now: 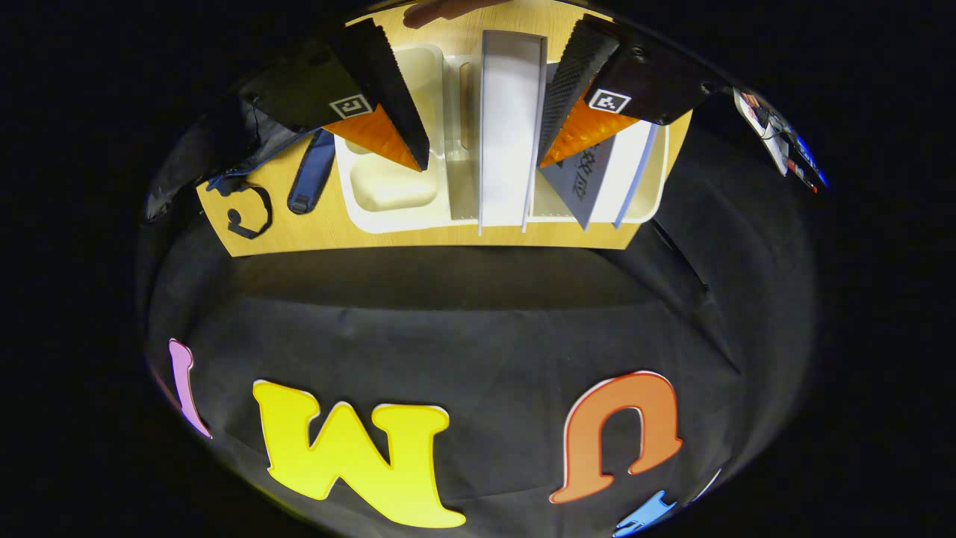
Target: Open the schoolbag, grab two books from the bookshelf and put them into the schoolbag.
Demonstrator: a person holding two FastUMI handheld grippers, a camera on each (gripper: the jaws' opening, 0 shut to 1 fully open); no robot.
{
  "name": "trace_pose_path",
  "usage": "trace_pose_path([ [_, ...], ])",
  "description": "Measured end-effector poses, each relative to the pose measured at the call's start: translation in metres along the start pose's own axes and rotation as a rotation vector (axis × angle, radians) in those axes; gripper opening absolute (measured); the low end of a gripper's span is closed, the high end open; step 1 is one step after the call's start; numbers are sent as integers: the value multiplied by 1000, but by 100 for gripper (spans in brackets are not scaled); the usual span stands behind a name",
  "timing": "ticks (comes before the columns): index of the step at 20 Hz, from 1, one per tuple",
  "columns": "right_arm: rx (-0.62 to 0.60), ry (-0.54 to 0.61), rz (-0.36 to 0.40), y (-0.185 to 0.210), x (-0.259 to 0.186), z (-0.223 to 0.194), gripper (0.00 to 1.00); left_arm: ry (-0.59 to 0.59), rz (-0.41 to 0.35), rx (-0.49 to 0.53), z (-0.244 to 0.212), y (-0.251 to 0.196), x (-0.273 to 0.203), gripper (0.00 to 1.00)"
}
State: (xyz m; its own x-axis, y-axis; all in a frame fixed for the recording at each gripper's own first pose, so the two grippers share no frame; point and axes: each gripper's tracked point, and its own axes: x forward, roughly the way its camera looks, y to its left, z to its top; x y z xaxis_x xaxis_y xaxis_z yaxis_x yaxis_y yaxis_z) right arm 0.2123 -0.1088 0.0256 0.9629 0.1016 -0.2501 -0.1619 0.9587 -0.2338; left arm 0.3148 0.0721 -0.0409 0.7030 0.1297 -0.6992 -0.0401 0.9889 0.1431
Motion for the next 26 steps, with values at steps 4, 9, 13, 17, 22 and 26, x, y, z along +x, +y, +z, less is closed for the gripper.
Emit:
trace_pose_path([
  [4, -4, 10, -2, 4, -1, -3, 9, 127, 16, 102, -14, 6, 7, 86],
  [9, 17, 28, -3, 5, 0, -14, 10, 246, 6, 151, -27, 4, 19, 53],
  [13, 35, 57, -8, -2, 4, -21, 9, 260, 1, 160, -28, 4, 18, 46],
  [17, 3, 72, -8, -2, 5, -34, 9, 252, -4, 126, -32, 2, 16, 53],
  [22, 26, 81, 1, -1, 6, -41, 10, 206, -4, 75, -35, 9, 0, 47],
  [26, 6, 77, 12, 6, 11, -41, 9, 135, 34, 36, -38, 22, -20, 47],
])
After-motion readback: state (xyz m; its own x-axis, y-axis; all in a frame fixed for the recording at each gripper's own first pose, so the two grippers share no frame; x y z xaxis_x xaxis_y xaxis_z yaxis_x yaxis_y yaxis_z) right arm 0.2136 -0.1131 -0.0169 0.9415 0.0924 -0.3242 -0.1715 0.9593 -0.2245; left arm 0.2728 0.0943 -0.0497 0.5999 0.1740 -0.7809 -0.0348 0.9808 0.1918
